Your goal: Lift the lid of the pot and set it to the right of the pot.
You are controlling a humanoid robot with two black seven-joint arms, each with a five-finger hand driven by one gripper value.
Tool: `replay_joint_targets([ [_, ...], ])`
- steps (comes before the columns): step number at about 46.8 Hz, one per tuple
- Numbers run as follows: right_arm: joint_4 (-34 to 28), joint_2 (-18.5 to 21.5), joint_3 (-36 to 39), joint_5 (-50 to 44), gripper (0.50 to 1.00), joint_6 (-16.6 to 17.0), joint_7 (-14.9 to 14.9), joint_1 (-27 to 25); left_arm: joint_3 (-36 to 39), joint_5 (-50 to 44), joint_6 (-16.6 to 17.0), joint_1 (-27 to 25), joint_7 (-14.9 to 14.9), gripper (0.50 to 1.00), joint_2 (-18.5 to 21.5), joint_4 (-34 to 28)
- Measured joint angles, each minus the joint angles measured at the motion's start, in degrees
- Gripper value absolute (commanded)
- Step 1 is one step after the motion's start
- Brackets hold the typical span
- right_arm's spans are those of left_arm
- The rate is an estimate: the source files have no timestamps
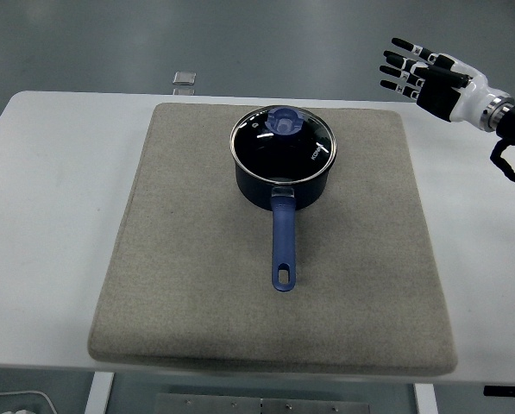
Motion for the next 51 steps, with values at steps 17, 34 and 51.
replay_joint_targets([
  [17, 3.3, -0.3, -0.6, -8.7, 0.928, -2.5, 0.0, 3.4, 0.0, 0.0, 0.0, 0.0, 0.0, 1.0, 0.0, 0.0],
  [34, 8.2, 0.0, -0.9, -25.7, 0.928, -3.8, 0.0, 6.7, 0.0, 0.0, 0.0, 0.0, 0.0, 1.0, 0.0, 0.0],
  [51, 12.7, -0.1, -8.5, -40.9, 0.928, -3.4, 0.0, 12.3, 0.0, 0.0, 0.0, 0.0, 0.0, 1.0, 0.0, 0.0],
])
